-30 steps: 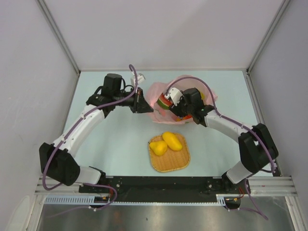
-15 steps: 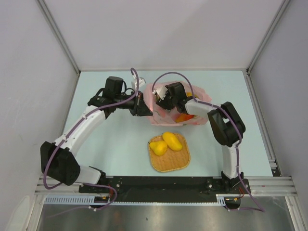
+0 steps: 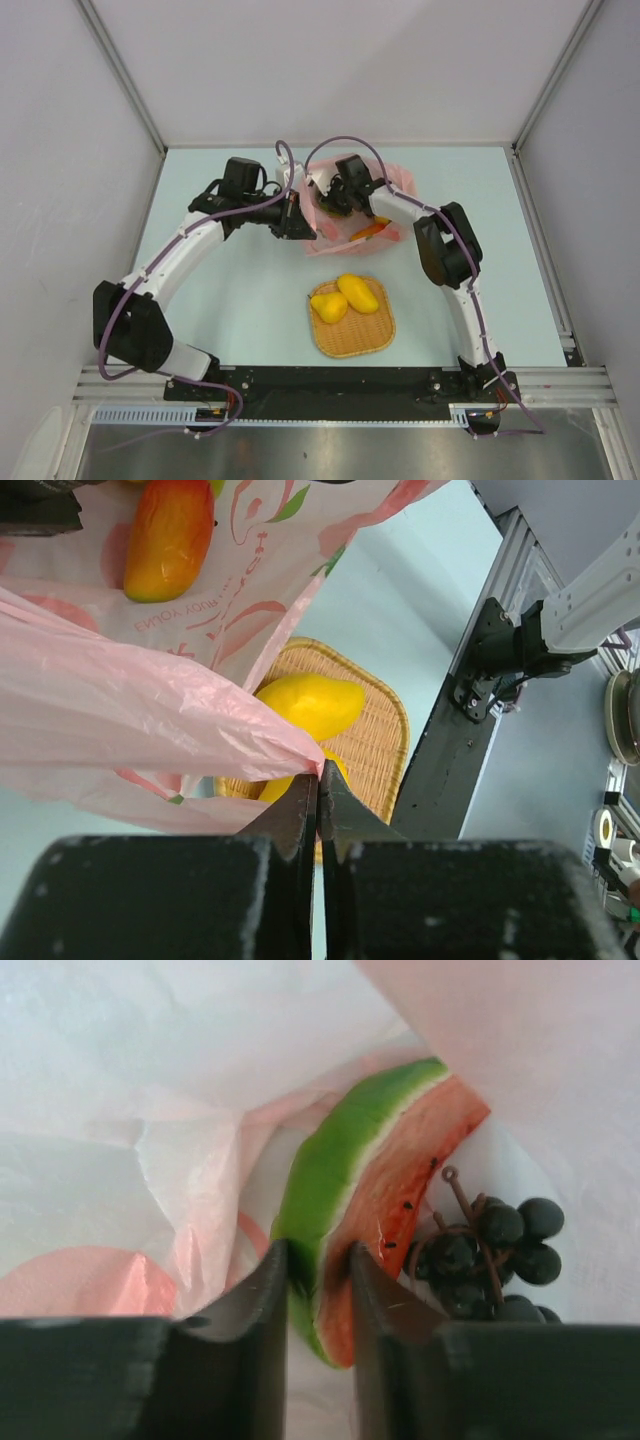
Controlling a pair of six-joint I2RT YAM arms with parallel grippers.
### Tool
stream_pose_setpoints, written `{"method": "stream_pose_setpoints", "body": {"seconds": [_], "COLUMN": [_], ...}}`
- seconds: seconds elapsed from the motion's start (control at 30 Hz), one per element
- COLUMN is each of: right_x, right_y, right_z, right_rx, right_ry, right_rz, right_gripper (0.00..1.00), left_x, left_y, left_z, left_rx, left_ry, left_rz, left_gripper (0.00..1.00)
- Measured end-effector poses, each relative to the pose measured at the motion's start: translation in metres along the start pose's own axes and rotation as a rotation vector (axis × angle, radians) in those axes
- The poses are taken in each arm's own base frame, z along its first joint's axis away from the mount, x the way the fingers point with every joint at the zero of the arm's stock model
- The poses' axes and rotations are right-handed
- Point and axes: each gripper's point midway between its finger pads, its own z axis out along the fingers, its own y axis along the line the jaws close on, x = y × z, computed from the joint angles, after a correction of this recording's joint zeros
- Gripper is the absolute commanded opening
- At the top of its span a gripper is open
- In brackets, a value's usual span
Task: Take the fake fruits out of the plastic bag
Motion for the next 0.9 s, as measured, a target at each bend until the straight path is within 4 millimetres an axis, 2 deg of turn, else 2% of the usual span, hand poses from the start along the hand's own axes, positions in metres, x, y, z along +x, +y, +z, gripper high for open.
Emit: {"method": "stream_pose_setpoints", "body": {"seconds": [0.2,0.3,0.37,0.4,0.43,0.53,0.63,0.77,0.9], "right_x": [-0.001,0.009,0.008,0.004,-0.010,-0.035,-0.045,-0.042,-0.040], "right_y": [-0.002,0.015,0.022,0.025,0.028,0.032,0.036,0.040,0.059], "right_z": [-0.010,-0.036,-0.058,-0.071,-0.094,-0.124,-0.144,-0.160,-0.188], "right_rx": [0.018,-0.005,-0.012,-0.012,-0.005,0.020,0.042,0.065,0.059], "right_ry": [0.014,0.038,0.039,0.031,-0.001,-0.070,-0.097,-0.093,-0.086], "right_rz": [-0.021,-0.045,-0.061,-0.071,-0.089,-0.116,-0.116,-0.112,-0.144], "right_gripper": [0.05,0.02,0.01,0.01,0.01,0.00,0.00,0.00,0.00], "left_x": [0.000,-0.006,-0.014,-0.020,-0.031,-0.050,-0.066,-0.076,-0.082], "left_y": [0.004,0.005,0.006,0.006,0.006,0.006,0.003,0.002,0.004], "left_z": [0.003,0.006,0.008,0.008,0.009,0.010,0.012,0.014,0.015], "left_rx": [0.000,0.002,0.003,0.005,0.006,0.011,0.028,0.043,0.041], "left_ry": [0.004,-0.003,-0.014,-0.024,-0.045,-0.074,-0.090,-0.097,-0.105], "left_rz": [-0.018,-0.029,-0.033,-0.032,-0.028,-0.028,-0.036,-0.048,-0.049], "left_gripper": [0.01,0.01,0.00,0.00,0.00,0.00,0.01,0.00,0.00]}}
